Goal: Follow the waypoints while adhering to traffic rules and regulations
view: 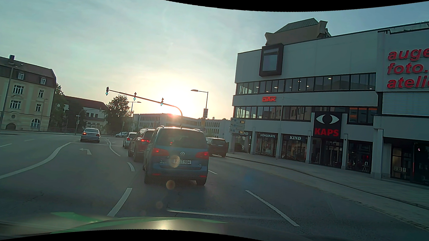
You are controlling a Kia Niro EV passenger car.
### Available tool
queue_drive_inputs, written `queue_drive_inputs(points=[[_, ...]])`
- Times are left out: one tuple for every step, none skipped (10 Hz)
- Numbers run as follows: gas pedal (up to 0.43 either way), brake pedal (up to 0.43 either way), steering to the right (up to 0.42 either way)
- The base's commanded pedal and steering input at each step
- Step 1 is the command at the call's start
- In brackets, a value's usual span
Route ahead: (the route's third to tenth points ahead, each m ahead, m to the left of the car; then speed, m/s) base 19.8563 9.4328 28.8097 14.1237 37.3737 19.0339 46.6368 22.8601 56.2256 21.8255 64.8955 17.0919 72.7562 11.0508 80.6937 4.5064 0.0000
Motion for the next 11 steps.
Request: queue_drive_inputs(points=[[0.000, 0.280, -0.113], [0.000, 0.280, -0.113], [0.000, 0.280, -0.113], [0.000, 0.280, -0.113], [0.000, 0.280, -0.113], [0.000, 0.280, -0.113], [0.000, 0.280, -0.113], [0.000, 0.280, -0.113], [0.000, 0.280, -0.113], [0.000, 0.256, -0.113], [0.000, 0.006, -0.113]])
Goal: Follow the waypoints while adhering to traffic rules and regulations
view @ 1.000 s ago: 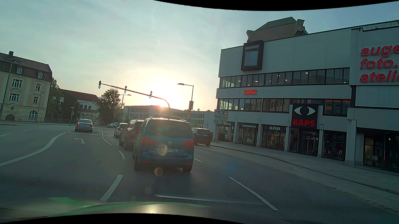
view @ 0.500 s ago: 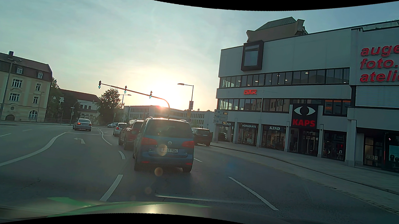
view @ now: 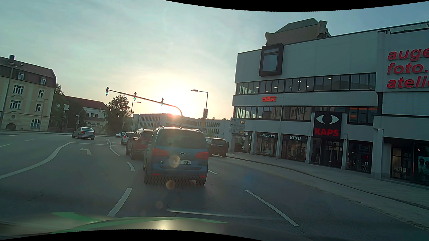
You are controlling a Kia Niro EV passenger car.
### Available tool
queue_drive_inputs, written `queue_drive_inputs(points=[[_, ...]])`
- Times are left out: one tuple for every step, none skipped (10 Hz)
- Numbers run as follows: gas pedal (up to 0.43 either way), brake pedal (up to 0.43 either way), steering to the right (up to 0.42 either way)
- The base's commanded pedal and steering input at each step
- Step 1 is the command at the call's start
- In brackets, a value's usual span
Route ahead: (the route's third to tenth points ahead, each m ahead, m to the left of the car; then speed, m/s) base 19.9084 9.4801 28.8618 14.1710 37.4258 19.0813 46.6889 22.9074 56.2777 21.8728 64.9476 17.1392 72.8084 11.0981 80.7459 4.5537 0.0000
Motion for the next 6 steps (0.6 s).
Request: queue_drive_inputs(points=[[0.000, 0.000, -0.113], [0.047, 0.000, -0.113], [0.157, 0.000, -0.113], [0.280, 0.000, -0.113], [0.319, 0.000, -0.113], [0.350, 0.000, -0.112]])
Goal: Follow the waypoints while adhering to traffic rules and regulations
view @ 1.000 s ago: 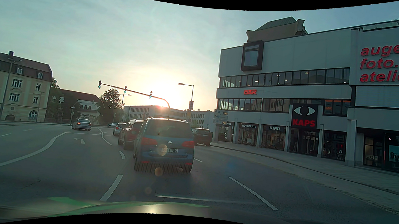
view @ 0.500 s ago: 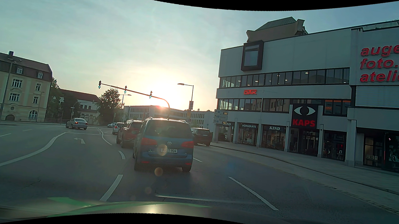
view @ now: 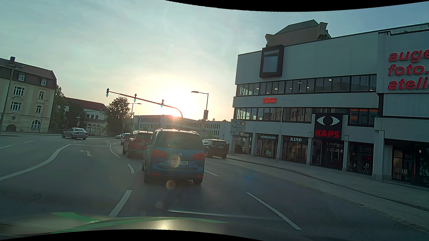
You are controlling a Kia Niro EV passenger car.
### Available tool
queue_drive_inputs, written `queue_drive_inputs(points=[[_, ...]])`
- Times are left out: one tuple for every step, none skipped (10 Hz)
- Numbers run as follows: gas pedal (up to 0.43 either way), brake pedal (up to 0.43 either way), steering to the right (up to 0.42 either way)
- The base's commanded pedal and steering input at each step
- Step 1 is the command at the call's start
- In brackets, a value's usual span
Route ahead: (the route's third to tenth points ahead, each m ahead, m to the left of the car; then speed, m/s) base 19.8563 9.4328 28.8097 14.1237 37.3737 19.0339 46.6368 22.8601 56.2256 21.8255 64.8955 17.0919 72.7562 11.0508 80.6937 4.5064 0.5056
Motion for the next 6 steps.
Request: queue_drive_inputs(points=[[0.409, 0.000, -0.110], [0.429, 0.000, -0.107], [0.429, 0.000, -0.099], [0.429, 0.000, -0.091], [0.429, 0.000, -0.080], [0.429, 0.000, -0.082]])
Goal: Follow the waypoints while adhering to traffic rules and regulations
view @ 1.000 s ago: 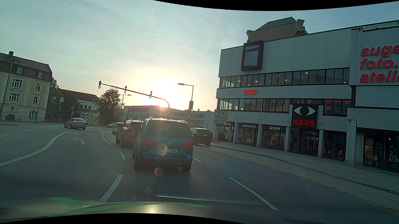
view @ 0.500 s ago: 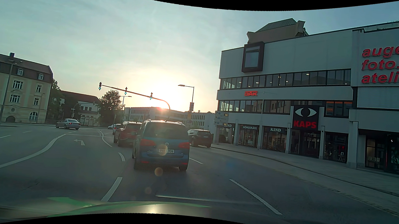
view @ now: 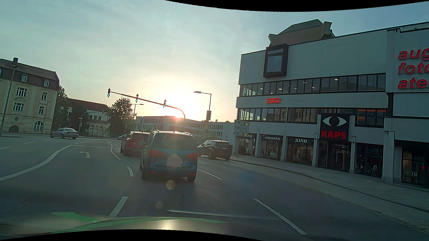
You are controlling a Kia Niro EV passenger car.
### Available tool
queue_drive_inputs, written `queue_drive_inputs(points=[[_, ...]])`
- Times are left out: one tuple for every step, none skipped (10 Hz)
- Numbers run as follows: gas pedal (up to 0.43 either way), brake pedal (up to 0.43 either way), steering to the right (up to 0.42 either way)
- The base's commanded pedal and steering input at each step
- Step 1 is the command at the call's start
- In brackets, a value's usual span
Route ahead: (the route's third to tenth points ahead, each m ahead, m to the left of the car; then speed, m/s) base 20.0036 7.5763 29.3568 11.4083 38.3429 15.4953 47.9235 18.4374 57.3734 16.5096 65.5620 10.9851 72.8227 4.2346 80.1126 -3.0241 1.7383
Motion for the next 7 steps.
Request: queue_drive_inputs(points=[[0.429, 0.000, -0.083], [0.429, 0.000, -0.083], [0.429, 0.000, -0.083], [0.429, 0.000, -0.083], [0.429, 0.000, -0.085], [0.429, 0.000, -0.088], [0.429, 0.000, -0.094]])
